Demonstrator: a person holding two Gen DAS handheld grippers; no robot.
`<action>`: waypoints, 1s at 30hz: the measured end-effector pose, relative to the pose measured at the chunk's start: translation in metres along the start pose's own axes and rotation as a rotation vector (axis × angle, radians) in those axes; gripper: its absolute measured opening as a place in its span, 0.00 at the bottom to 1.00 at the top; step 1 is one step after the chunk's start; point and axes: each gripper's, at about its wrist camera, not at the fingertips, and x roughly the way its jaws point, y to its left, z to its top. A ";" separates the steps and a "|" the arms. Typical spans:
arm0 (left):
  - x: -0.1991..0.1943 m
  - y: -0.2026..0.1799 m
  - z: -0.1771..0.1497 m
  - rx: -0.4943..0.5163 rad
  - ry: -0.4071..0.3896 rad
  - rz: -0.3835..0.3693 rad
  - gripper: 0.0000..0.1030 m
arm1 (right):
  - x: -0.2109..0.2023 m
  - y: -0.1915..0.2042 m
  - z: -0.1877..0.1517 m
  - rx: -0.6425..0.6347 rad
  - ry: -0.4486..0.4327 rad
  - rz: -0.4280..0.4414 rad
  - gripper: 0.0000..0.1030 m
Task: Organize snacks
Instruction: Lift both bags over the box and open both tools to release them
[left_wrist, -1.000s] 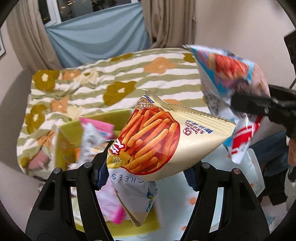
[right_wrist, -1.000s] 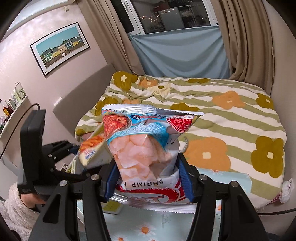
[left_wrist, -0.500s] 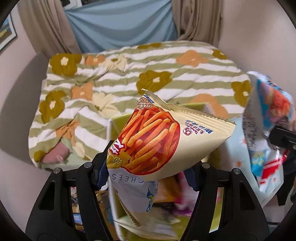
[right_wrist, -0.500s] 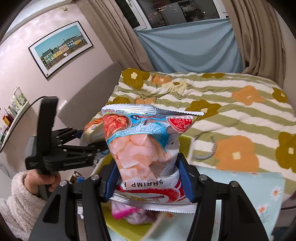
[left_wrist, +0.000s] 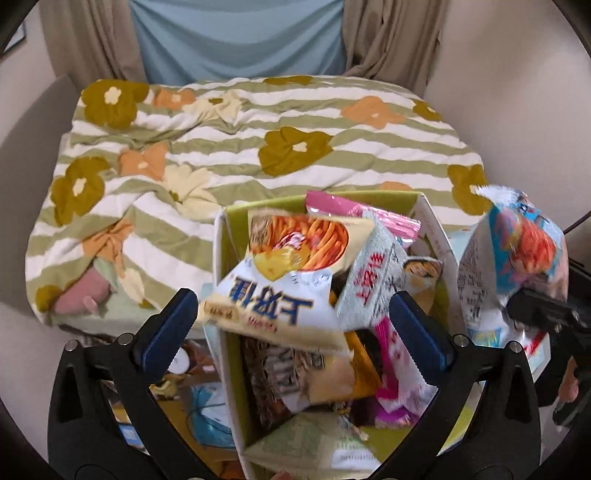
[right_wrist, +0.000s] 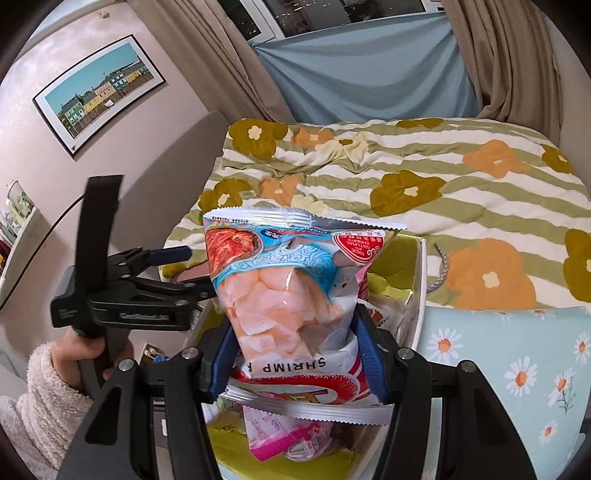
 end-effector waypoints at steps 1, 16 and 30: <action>-0.006 0.000 -0.006 -0.004 -0.007 0.011 1.00 | -0.002 0.002 0.000 -0.005 -0.001 -0.003 0.53; -0.057 0.019 -0.077 -0.046 -0.040 0.115 1.00 | 0.008 0.061 0.006 -0.121 0.002 -0.006 0.54; -0.038 0.020 -0.102 -0.037 -0.003 0.134 1.00 | 0.033 0.069 -0.014 -0.095 -0.033 -0.128 1.00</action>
